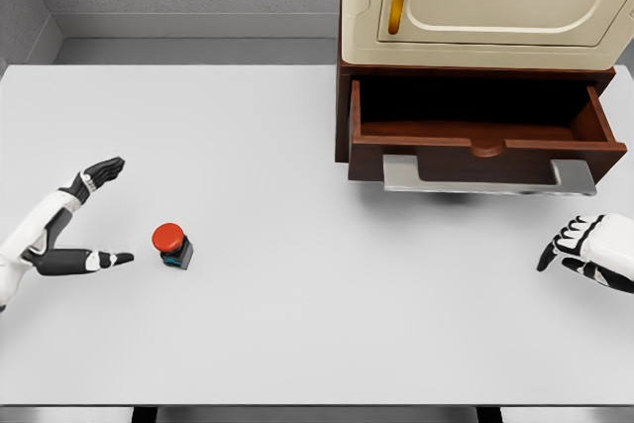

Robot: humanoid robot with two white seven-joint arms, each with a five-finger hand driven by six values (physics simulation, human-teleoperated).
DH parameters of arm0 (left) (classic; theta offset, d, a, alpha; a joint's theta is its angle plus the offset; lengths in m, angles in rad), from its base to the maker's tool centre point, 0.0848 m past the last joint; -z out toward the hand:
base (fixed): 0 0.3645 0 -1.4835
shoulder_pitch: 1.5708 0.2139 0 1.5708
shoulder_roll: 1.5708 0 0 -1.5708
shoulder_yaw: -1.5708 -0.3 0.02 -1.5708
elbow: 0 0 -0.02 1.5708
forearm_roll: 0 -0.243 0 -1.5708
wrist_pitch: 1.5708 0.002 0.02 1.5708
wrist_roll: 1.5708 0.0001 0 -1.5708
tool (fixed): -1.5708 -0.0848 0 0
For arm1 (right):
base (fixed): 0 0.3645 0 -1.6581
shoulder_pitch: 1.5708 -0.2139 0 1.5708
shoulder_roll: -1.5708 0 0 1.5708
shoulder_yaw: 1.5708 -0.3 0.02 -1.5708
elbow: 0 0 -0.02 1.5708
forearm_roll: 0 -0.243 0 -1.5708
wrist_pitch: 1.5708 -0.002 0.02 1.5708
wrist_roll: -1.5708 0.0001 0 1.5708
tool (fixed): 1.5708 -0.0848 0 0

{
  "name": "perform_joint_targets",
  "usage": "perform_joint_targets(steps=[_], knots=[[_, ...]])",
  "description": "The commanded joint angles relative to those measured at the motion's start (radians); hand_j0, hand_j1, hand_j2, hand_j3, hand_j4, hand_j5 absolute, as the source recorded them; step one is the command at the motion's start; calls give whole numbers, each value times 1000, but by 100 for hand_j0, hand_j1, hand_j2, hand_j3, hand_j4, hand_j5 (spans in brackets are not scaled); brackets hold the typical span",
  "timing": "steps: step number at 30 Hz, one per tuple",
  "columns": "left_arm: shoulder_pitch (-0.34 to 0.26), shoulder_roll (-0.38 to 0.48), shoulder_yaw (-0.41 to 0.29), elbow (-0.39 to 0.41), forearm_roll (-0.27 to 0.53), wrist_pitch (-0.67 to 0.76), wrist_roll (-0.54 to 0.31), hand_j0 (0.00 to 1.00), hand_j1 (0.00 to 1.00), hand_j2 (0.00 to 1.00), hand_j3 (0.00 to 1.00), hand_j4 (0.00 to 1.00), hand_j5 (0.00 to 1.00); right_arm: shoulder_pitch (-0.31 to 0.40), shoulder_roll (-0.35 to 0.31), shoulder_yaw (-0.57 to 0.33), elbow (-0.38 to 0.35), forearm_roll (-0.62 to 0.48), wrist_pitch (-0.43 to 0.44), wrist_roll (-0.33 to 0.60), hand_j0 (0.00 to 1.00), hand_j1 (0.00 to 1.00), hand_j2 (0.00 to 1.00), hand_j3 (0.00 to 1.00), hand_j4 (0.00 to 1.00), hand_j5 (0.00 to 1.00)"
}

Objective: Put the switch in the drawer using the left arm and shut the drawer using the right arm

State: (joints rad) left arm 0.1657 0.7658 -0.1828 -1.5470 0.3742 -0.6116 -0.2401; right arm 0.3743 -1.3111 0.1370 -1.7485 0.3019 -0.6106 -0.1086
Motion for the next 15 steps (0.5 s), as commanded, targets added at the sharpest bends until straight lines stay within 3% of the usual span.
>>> perform_joint_targets(steps=[1,15], knots=[[0,3,-15,1,9,1,-27,100,100,100,100,100,100,0,-2,0,-14,-6,0,0,49,49,49,49,49,49],[-9,-23,-87,31,11,1,-27,100,100,100,100,100,100,-2,-10,-2,-16,-3,0,1,50,50,50,50,50,50]])
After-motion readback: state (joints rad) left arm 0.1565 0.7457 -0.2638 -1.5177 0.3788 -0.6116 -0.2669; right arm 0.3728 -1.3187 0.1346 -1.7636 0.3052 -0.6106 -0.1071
